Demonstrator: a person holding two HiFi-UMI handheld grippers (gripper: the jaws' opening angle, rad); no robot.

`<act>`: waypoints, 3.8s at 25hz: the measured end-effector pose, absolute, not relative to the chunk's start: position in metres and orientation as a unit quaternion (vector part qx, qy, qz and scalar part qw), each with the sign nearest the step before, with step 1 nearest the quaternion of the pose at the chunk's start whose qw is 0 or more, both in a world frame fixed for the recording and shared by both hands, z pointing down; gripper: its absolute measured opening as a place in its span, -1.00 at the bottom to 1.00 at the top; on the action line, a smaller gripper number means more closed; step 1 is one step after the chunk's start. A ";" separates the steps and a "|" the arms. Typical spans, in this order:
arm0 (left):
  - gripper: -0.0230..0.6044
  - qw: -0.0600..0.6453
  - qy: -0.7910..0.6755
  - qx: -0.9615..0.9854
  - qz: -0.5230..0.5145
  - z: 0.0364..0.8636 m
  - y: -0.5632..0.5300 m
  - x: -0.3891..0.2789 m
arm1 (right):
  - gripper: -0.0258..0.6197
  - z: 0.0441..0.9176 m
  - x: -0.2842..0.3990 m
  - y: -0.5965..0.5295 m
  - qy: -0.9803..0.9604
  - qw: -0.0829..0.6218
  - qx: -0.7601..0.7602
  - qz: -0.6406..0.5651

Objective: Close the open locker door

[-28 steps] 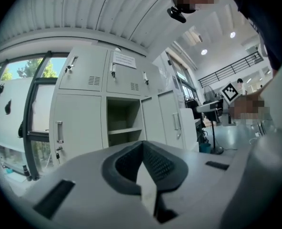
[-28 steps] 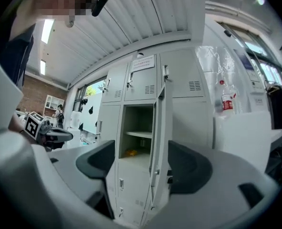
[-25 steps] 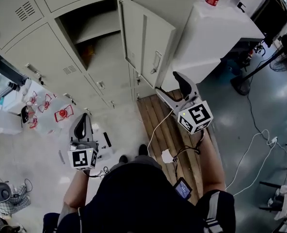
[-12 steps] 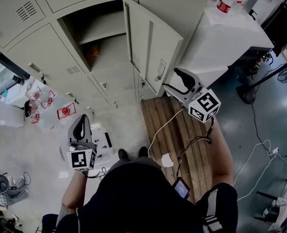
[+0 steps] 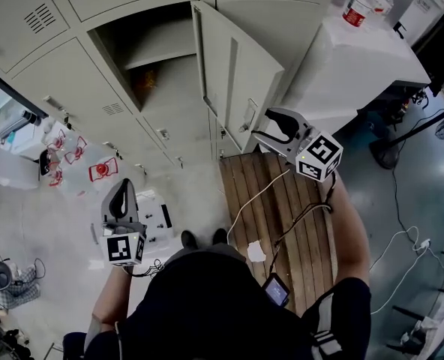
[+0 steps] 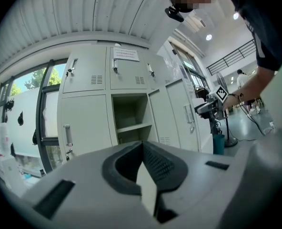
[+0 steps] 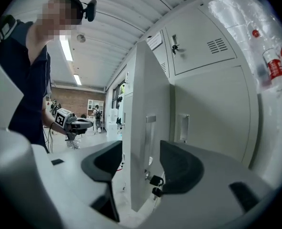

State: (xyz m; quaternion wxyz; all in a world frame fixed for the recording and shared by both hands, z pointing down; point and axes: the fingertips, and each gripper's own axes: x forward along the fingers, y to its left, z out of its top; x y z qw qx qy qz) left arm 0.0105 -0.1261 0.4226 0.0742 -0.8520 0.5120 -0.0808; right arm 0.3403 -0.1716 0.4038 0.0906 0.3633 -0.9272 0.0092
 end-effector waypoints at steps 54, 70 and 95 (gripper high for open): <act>-0.92 0.059 0.556 -0.822 -0.104 0.437 -0.129 -0.008 | -0.48 0.411 0.274 -0.168 -0.969 0.104 0.223 0.028; -0.92 0.051 0.573 -0.814 -0.079 0.435 -0.126 -0.033 | -0.52 0.411 0.219 -0.173 -0.957 0.113 0.264 0.031; -0.92 0.051 0.600 -0.795 -0.075 0.436 -0.120 -0.098 | -0.56 0.412 0.133 -0.212 -0.924 0.101 0.367 0.038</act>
